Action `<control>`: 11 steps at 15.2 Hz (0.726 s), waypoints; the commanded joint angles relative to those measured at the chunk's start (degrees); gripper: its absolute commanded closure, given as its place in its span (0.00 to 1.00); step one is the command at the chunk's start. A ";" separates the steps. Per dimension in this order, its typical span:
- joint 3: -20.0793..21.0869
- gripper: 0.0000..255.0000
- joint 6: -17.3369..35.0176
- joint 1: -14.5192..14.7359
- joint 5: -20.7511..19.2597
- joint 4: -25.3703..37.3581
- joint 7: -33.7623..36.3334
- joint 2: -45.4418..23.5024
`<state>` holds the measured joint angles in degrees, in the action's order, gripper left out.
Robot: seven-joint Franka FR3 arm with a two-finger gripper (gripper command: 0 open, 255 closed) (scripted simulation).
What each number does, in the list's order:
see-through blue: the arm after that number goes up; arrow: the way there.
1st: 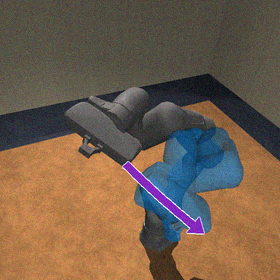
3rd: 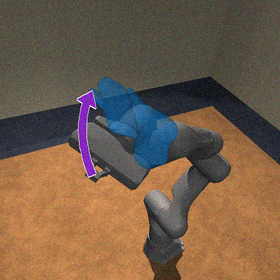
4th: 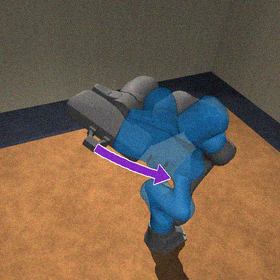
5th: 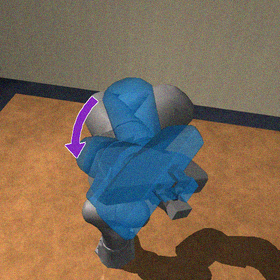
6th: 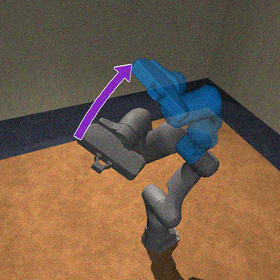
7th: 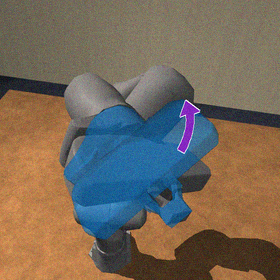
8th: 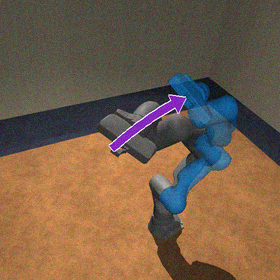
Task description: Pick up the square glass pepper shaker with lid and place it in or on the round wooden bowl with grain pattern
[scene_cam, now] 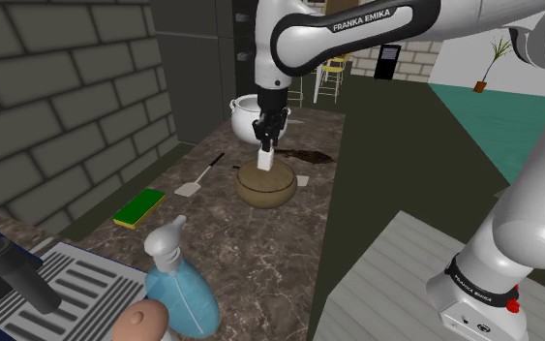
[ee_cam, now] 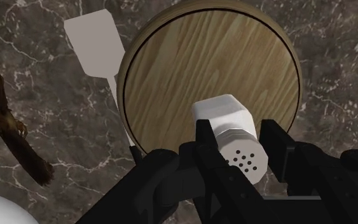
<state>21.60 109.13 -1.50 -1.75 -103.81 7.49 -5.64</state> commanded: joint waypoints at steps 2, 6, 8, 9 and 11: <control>-0.02 1.00 2.45 0.02 -0.18 -2.08 0.12 -0.36; -0.02 1.00 2.45 0.02 -0.18 -2.08 0.12 -0.36; -0.02 1.00 2.45 0.02 -0.18 -2.08 0.12 -0.36; -0.02 1.00 2.45 0.02 -0.18 -2.08 0.12 -0.36; -0.02 0.00 2.45 0.02 -0.18 -2.08 0.12 -0.36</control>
<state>21.59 111.57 -1.48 -1.92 -105.89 7.61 -6.01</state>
